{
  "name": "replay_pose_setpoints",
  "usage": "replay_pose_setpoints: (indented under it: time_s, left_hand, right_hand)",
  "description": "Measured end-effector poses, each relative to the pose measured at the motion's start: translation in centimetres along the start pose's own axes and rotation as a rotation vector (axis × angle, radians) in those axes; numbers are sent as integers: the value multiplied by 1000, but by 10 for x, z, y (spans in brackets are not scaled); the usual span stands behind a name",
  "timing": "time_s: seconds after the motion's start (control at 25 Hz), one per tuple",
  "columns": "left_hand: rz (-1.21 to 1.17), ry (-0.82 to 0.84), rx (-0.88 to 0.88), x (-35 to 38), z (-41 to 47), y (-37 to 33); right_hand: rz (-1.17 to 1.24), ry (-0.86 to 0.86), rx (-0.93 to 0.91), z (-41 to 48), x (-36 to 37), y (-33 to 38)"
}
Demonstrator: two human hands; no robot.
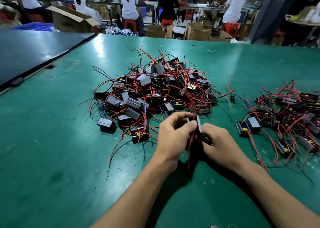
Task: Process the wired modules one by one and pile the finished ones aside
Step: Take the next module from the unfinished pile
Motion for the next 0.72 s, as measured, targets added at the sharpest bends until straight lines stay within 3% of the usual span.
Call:
replay_pose_setpoints:
  time_s: [0.24,0.48,0.56,0.72]
  left_hand:
    - [-329,-96,7,-37,16,-28]
    - [-304,-128,-31,-50,19,-26]
    - [-288,-120,-29,-46,16,-23]
    - [-209,-108,-2,-42,12,-19]
  right_hand:
    - [39,-11,0,7,32,40]
    - [-126,34,63,38,53,59]
    - [-47,5,84,36,37,53]
    - [366,-28,217,26,-9,27]
Point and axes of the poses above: each hand's wrist, its own z-axis towards the middle knuckle, its own x-axis out of the palm, y = z × x, the point moved 4 cm from there along z, towards the middle knuckle
